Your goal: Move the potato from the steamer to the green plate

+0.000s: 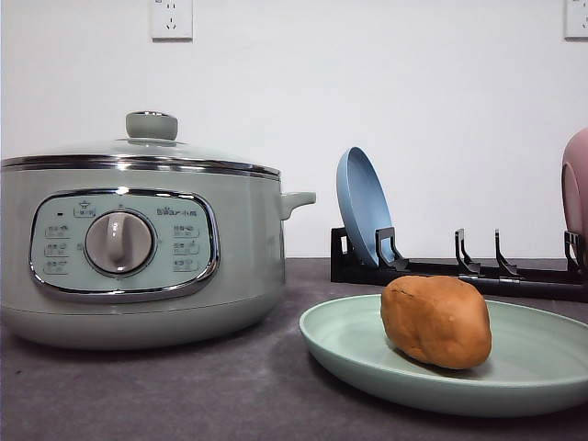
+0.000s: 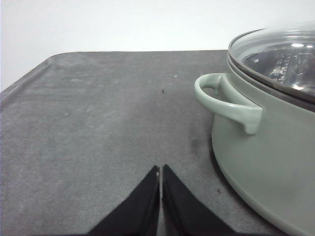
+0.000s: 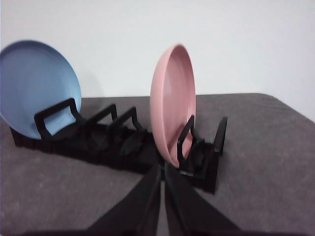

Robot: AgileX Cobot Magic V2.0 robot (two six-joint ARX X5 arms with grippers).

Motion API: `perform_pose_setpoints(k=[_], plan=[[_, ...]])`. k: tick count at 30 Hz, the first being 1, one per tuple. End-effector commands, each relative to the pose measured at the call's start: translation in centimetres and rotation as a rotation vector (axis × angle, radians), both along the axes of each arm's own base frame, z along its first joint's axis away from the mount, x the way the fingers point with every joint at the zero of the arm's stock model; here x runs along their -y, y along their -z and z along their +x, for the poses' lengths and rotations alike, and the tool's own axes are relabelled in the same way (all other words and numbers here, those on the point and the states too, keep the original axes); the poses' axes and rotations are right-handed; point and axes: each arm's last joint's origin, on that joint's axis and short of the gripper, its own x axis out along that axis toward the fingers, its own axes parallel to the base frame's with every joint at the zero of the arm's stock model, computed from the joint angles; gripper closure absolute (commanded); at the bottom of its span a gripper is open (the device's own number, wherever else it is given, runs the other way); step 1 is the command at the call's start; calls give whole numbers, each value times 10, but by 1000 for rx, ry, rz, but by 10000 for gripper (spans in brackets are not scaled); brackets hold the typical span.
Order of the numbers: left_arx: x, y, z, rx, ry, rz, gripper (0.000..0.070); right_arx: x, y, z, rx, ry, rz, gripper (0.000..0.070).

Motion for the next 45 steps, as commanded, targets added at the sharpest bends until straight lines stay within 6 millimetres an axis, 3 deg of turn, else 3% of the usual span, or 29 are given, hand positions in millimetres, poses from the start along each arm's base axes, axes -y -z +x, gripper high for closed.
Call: perform_pose_setpoints(k=[1, 13, 45], plan=[[0, 7, 1, -24, -5, -6, 700, 0, 2, 0, 12, 6, 9, 698], [0, 7, 1, -24, -5, -6, 700, 0, 25, -2, -170, 6, 41, 698], [0, 7, 1, -25, -5, -6, 700, 0, 22, -2, -142, 4, 60, 698]])
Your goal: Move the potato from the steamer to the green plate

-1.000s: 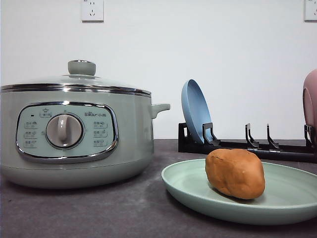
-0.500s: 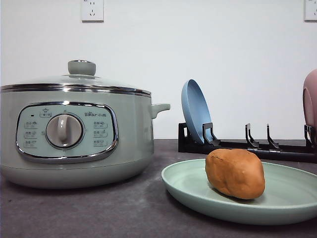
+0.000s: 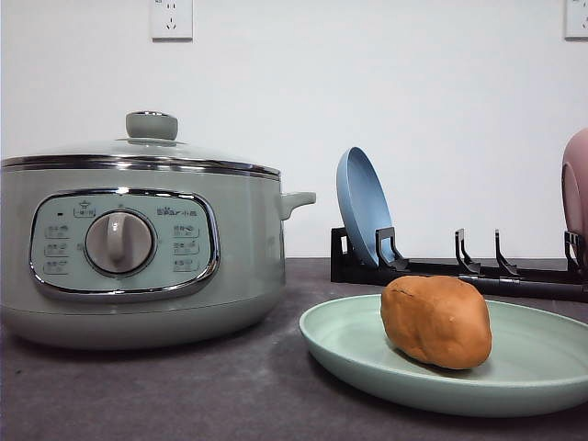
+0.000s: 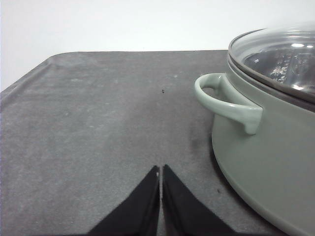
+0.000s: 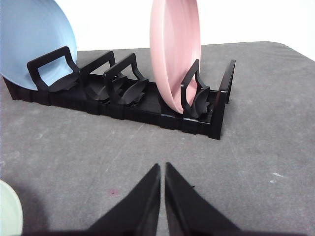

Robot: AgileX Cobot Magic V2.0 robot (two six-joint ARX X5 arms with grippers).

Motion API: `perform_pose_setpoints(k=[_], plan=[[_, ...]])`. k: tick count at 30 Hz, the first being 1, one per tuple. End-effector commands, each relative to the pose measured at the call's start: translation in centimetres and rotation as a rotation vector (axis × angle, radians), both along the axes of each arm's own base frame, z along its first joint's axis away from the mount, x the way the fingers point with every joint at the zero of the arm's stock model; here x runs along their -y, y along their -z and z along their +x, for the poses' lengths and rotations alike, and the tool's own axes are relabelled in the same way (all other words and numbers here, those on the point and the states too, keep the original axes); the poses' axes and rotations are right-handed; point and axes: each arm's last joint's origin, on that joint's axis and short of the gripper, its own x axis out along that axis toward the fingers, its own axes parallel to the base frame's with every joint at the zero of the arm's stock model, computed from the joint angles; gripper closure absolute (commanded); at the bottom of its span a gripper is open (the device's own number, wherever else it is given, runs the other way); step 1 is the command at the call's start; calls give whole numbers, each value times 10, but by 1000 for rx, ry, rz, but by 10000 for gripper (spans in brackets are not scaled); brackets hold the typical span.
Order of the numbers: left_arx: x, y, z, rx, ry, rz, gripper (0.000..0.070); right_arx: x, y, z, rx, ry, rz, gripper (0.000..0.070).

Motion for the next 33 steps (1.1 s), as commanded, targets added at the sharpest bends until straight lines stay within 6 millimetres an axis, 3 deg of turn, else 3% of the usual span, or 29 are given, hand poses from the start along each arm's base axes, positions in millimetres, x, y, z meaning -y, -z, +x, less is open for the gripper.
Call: perform_pose_setpoints(k=[1, 33], plan=[[0, 7, 1, -25, -5, -6, 700, 0, 0, 0, 11, 6, 13, 698], [0, 7, 1, -25, -5, -6, 700, 0, 0, 0, 11, 6, 13, 698]])
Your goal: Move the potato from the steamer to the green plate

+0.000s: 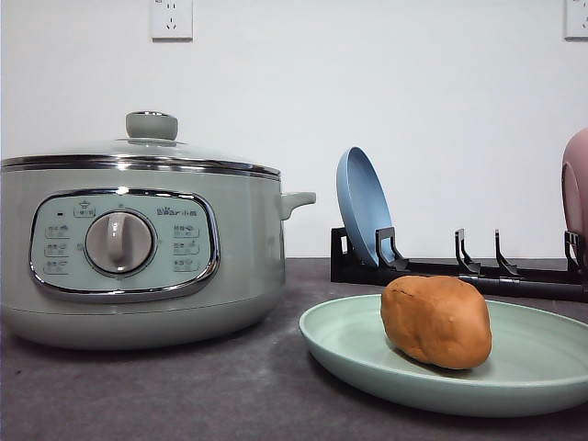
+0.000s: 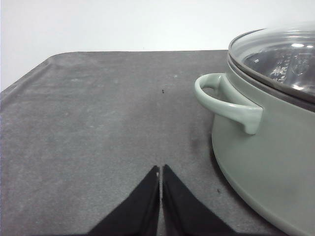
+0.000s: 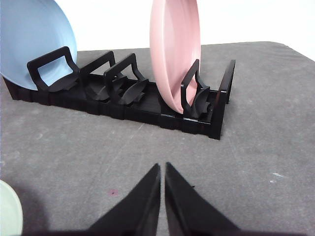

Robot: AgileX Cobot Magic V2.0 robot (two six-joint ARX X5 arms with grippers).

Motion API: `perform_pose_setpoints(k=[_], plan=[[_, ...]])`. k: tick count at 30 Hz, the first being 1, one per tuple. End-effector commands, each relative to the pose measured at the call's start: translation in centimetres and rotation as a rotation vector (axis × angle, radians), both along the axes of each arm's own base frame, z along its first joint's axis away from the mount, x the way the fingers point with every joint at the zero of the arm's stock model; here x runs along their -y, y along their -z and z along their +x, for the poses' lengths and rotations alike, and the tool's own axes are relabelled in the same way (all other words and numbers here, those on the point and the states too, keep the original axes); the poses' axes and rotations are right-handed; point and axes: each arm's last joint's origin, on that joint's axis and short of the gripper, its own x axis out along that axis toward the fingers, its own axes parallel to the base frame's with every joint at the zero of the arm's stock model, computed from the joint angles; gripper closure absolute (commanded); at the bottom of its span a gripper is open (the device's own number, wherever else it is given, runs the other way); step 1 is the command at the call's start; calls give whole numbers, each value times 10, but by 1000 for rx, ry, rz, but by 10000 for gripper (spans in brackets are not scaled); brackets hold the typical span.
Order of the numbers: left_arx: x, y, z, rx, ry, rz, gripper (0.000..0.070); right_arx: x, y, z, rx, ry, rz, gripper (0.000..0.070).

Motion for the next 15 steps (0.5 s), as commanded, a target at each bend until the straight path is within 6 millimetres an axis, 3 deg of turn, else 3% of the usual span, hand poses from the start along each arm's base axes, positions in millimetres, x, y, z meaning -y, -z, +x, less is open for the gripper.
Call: perform_pose_setpoints(k=[1, 15], plan=[[0, 7, 1, -25, -5, -6, 700, 0, 0, 0, 11, 6, 12, 698], [0, 7, 1, -24, -5, -6, 700, 0, 0, 0, 11, 6, 12, 698]])
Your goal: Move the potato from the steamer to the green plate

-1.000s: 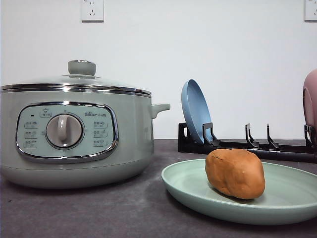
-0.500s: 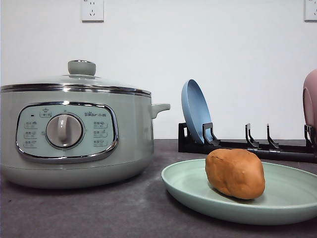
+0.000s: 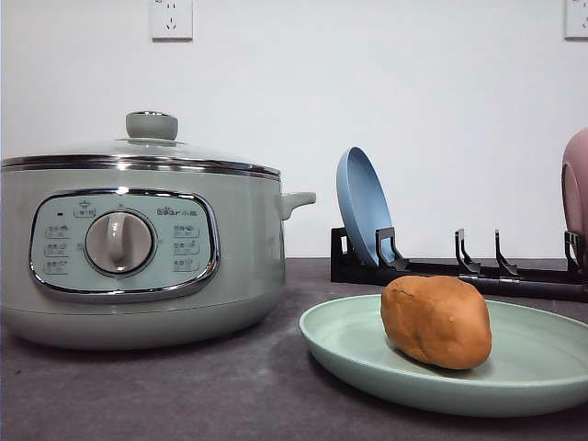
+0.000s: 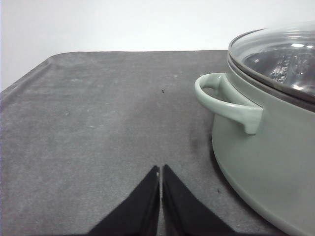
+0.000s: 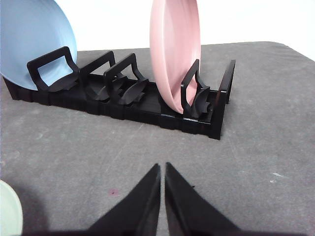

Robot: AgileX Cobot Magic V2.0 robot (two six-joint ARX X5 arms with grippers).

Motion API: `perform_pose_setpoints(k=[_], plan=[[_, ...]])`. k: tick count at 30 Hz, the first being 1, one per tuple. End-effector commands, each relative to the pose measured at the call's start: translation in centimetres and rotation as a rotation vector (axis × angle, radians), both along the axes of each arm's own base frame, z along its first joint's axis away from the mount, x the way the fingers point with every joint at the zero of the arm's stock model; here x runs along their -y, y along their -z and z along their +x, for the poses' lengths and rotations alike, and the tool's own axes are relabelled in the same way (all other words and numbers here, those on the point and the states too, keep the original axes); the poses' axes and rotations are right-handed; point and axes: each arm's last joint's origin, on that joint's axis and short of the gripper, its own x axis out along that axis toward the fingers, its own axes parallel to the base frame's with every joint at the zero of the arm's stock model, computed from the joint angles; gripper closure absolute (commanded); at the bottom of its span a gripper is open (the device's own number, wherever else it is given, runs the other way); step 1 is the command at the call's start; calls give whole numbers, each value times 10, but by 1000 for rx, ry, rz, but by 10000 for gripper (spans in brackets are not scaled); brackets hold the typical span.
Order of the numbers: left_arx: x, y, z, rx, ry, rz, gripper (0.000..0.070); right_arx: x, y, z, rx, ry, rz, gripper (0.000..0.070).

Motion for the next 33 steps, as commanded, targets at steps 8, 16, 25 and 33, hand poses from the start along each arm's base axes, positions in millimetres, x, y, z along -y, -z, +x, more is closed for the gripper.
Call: perform_pose_setpoints(k=[8, 16, 25, 33], plan=[[0, 7, 1, -24, -5, -6, 700, 0, 0, 0, 11, 6, 12, 698], [0, 7, 1, -25, -5, -6, 700, 0, 0, 0, 11, 6, 12, 698], [0, 7, 1, -25, -5, -6, 700, 0, 0, 0, 11, 6, 12, 698], [0, 7, 1, -25, -5, -6, 700, 0, 0, 0, 11, 6, 12, 698]])
